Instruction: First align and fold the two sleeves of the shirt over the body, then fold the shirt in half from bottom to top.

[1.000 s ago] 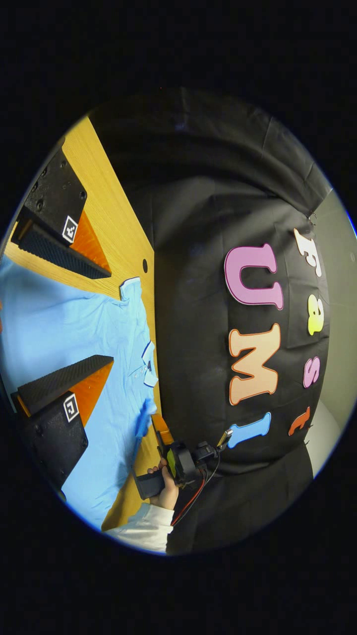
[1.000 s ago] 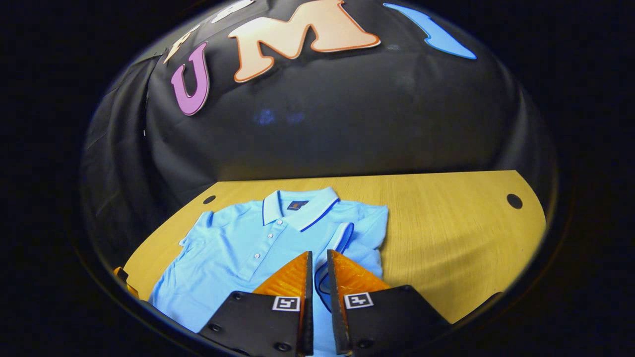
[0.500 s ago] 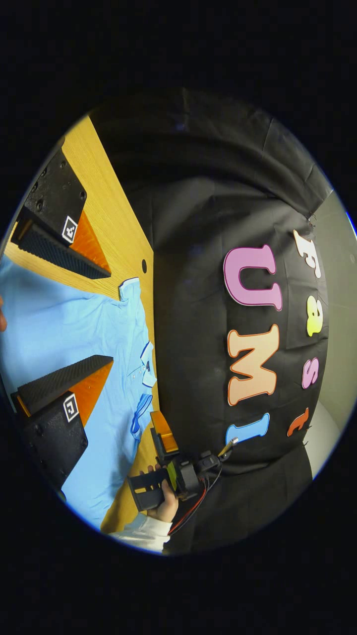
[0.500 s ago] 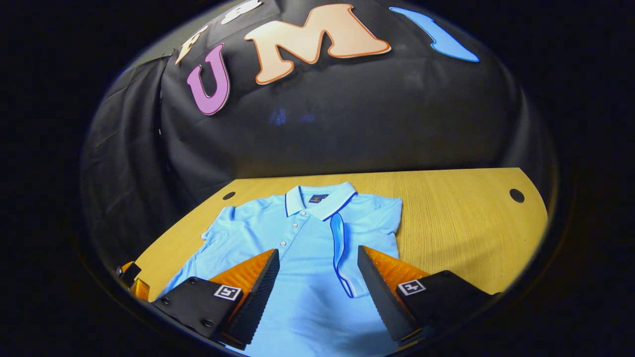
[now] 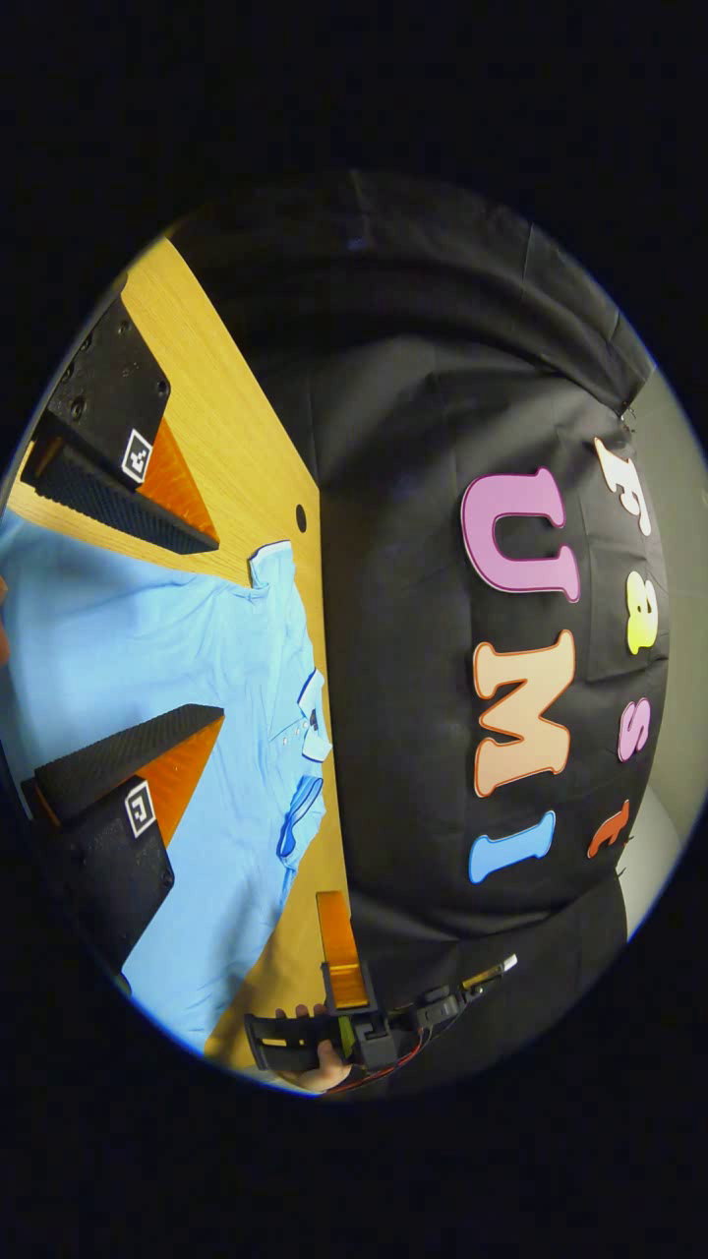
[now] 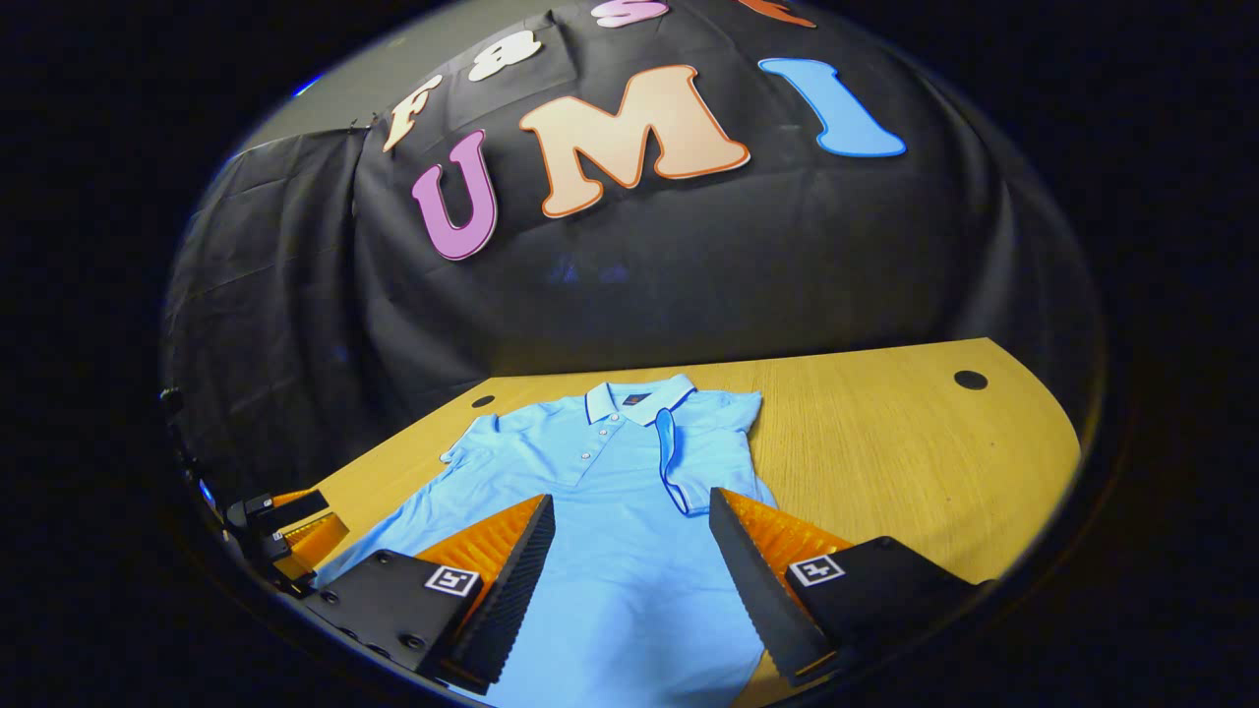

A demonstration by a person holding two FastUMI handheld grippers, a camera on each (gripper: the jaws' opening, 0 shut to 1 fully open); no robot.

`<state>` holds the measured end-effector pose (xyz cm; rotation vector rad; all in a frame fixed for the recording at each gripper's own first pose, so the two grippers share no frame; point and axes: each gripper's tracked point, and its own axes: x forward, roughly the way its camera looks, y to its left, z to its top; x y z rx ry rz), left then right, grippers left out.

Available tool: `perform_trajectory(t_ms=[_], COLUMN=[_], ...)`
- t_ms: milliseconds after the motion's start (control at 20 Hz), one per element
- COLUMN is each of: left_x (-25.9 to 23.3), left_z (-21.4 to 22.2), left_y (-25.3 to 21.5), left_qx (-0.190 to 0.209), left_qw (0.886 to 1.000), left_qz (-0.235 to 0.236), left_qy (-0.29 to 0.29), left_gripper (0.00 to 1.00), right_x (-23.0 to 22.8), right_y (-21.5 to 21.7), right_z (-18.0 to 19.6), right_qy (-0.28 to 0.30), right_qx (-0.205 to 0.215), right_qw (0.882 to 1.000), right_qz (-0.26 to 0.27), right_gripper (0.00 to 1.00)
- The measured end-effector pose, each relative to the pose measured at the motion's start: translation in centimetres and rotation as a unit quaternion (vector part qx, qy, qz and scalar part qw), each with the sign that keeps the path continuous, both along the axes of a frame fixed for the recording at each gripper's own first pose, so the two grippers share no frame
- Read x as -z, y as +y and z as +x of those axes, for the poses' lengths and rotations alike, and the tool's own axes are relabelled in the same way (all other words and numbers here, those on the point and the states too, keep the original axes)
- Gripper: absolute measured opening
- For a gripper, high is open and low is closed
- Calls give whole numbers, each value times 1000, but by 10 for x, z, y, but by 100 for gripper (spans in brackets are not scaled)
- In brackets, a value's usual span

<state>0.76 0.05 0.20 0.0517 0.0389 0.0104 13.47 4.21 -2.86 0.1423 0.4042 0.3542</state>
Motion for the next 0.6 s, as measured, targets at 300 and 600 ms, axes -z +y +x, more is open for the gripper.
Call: perform_trajectory(t_ms=[300,600], left_x=[-30,-72], left_z=[21,54], left_y=[16,35], left_qx=[0,13], left_qw=[1000,995], left_qz=[-3,-103], left_qy=[4,2], left_gripper=[93,93], right_x=[-23,-26], right_y=[-16,-20], right_z=[-52,-88], right_qy=[-50,-53], right_qx=[20,23], right_qw=[999,998], right_qz=[0,24], right_gripper=[98,98])
